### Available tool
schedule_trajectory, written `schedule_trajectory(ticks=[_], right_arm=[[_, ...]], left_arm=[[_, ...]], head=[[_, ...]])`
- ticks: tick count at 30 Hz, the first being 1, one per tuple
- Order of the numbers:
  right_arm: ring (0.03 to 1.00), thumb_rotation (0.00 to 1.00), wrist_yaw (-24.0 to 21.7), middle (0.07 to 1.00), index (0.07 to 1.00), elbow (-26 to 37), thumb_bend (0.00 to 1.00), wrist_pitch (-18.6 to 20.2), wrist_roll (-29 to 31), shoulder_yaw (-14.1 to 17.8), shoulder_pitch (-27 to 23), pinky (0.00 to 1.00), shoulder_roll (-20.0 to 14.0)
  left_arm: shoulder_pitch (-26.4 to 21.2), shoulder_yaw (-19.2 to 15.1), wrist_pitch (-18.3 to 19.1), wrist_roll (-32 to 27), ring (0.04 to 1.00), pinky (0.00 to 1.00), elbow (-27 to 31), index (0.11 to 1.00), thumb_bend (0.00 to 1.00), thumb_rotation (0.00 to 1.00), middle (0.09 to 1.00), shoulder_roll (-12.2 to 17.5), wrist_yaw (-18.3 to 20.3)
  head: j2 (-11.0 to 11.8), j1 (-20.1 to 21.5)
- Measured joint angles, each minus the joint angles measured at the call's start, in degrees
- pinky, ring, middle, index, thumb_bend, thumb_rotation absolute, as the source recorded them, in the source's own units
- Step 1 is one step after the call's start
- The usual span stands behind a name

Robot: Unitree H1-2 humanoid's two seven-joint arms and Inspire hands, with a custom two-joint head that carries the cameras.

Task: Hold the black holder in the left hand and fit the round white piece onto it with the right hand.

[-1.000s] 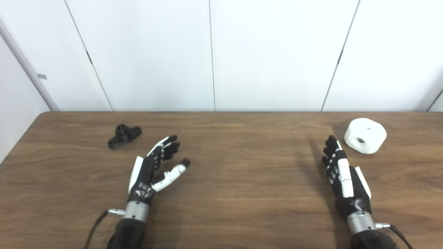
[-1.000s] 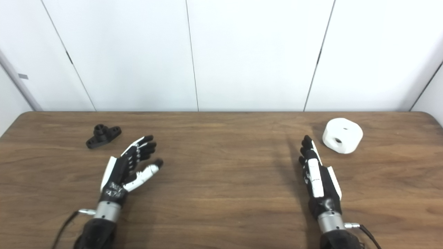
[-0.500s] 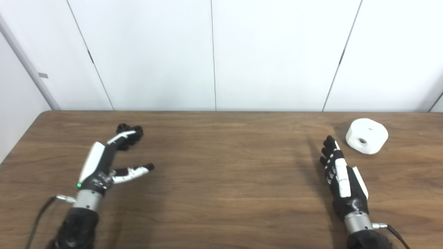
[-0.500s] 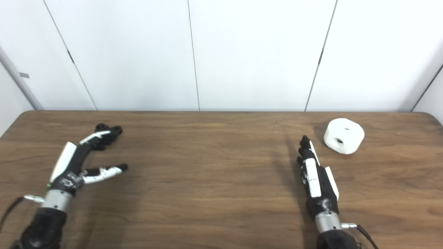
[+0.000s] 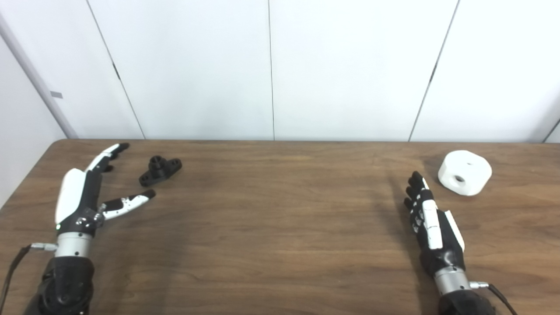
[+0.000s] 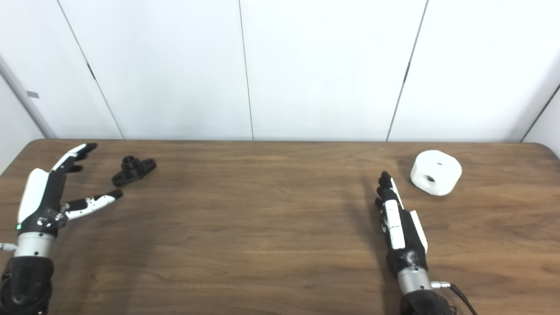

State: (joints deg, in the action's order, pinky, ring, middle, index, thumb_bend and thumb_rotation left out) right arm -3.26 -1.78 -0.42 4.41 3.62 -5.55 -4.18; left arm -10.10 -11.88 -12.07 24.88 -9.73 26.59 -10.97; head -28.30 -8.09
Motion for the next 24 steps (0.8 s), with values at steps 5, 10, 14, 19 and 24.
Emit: schedule_trajectory(ticks=[5,10,14,19,24], right_arm=[[1.000,1.00,-0.03,1.000,1.000,-0.02,0.44,-0.01,0.10,-0.02,-0.02,1.00,-0.04],[1.000,1.00,-0.17,1.000,1.000,-0.14,0.40,-0.26,0.44,0.00,-0.06,1.00,-0.13],[1.000,1.00,-0.80,1.000,1.000,-0.25,0.44,-0.62,0.99,0.02,-0.12,1.00,-0.26],[1.000,1.00,-0.90,1.000,1.000,-0.24,0.43,-0.61,1.01,0.07,-0.14,1.00,-0.43],[1.000,1.00,-1.18,1.000,1.000,-0.24,0.46,-0.61,1.41,0.13,-0.15,1.00,-0.64]], left_arm=[[-1.27,0.61,2.19,2.21,0.916,0.83,-1.93,0.900,0.81,0.17,0.933,1.82,0.04],[-3.14,2.77,4.73,2.83,0.976,0.90,-5.63,0.894,0.90,0.29,0.955,4.24,2.46],[-4.83,4.40,6.41,3.37,0.991,0.93,-8.14,0.890,0.94,0.35,0.965,7.27,5.15],[-6.94,6.59,7.13,3.50,0.995,0.99,-10.73,0.888,0.99,0.42,0.972,9.71,8.12],[-8.01,8.34,7.29,3.52,0.988,1.00,-12.17,0.852,1.00,0.42,0.963,10.92,10.01]], head=[[0.00,-0.44],[-0.18,-1.14],[-0.53,-1.23],[-0.53,-2.20],[-0.35,-3.60]])
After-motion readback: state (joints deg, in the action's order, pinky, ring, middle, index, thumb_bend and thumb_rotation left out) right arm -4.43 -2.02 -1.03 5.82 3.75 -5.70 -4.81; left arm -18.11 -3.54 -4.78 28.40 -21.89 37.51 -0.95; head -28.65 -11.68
